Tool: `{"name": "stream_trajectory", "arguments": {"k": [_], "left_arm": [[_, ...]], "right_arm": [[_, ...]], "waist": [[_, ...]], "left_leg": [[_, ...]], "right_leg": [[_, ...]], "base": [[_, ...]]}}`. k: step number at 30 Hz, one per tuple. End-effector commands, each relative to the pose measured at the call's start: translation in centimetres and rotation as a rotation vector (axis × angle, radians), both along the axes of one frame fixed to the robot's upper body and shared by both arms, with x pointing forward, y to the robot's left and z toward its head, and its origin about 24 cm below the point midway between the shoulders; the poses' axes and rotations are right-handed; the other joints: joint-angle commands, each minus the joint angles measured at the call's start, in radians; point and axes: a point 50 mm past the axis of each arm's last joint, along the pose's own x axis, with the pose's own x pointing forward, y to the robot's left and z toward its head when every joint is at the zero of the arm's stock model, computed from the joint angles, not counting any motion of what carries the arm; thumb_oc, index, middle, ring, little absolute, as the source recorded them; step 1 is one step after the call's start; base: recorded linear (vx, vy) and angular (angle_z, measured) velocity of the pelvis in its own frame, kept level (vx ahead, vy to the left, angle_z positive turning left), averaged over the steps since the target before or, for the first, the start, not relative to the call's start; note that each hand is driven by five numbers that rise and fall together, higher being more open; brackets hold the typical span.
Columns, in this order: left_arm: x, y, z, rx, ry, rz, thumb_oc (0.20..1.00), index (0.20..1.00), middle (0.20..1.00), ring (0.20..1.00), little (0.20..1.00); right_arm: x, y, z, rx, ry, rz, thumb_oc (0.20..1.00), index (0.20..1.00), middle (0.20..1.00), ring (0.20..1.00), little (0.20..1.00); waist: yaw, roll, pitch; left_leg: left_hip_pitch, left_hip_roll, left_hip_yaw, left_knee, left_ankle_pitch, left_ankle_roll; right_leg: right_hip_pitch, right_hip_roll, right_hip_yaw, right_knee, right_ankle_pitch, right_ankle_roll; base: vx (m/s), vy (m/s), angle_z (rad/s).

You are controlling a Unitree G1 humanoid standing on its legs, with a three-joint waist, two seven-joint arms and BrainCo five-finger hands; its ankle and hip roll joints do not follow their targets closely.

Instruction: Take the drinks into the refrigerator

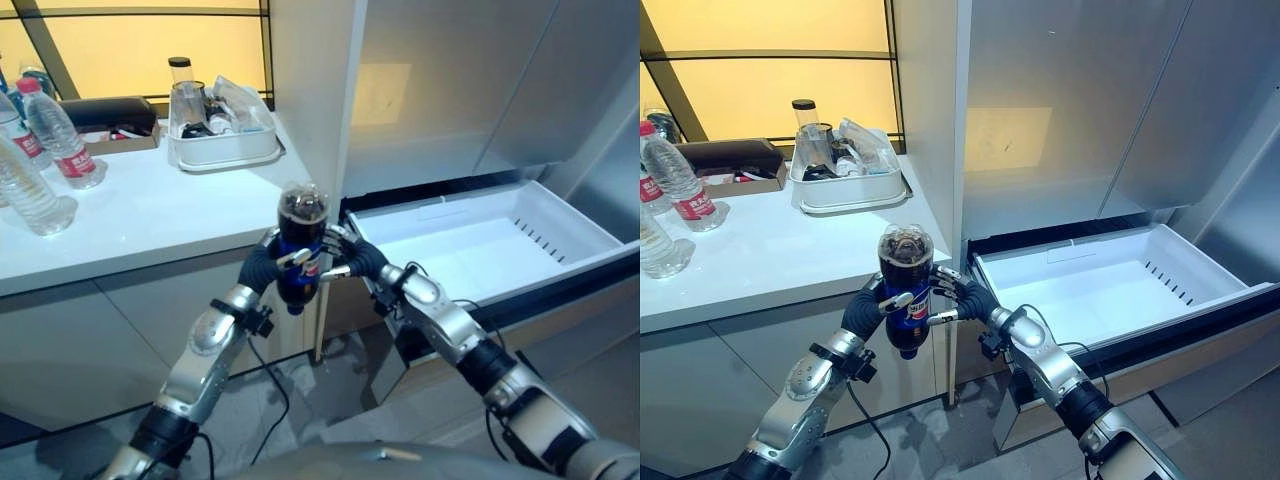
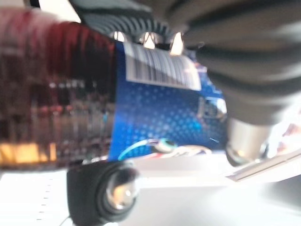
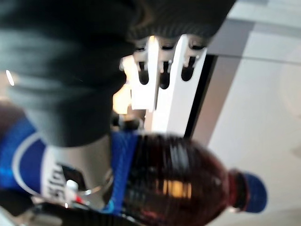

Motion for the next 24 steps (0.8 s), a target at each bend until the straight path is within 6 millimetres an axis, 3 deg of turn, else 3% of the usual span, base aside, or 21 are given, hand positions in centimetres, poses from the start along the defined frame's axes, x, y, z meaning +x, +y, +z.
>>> {"name": "stream_trajectory", "arguments": {"k": [1,2,8,21,24], "left_arm": [[1.8,-2.6,6.5,-0.131,-0.302,-0.100,0.200,0.200,0.200,0.200,0.200],[1.7,-3.4,6.6,-0.144,-0.300,-0.133,0.200,0.200,0.200,0.200,0.200],[1.5,-4.8,7.2,-0.188,-0.299,-0.182,0.200,0.200,0.200,0.200,0.200],[1.2,-6.7,7.7,-0.255,-0.282,-0.217,0.200,0.200,0.200,0.200,0.200],[1.1,-7.1,8.2,-0.266,-0.290,-0.222,0.200,0.200,0.200,0.200,0.200]], "right_arm": [[1.4,1.6,3.2,0.100,-0.095,0.023,1.000,1.000,1.000,1.000,1.000],[1.6,2.7,4.1,0.114,-0.116,0.051,1.000,1.000,1.000,1.000,1.000],[2.0,4.5,4.7,0.133,-0.117,0.059,1.000,1.000,1.000,1.000,1.000],[2.7,6.8,4.2,0.211,-0.020,-0.035,1.000,1.000,1.000,1.000,1.000],[2.9,7.9,4.0,0.163,-0.022,-0.041,1.000,1.000,1.000,1.000,1.000]], "waist": [[0.007,0.011,-0.033],[0.007,0.011,-0.034],[0.013,0.010,-0.036],[0.020,0.008,-0.038],[0.024,0.005,-0.039]], "left_leg": [[-0.106,-0.063,-0.113,0.010,0.011,0.063],[-0.105,-0.061,-0.113,0.010,0.011,0.062],[-0.103,-0.059,-0.116,0.009,0.010,0.062],[-0.098,-0.058,-0.117,0.009,0.006,0.062],[-0.098,-0.058,-0.116,0.010,0.005,0.063]], "right_leg": [[0.098,0.025,-0.075,0.052,-0.139,0.014],[0.100,0.026,-0.075,0.051,-0.141,0.012],[0.107,0.029,-0.075,0.047,-0.143,0.011],[0.114,0.030,-0.072,0.043,-0.143,0.009],[0.114,0.030,-0.070,0.044,-0.144,0.009]], "base": [[0.00,0.000,0.00],[0.00,0.000,0.00],[0.00,-0.002,0.01],[0.00,0.000,0.00],[0.00,0.000,0.00]]}}
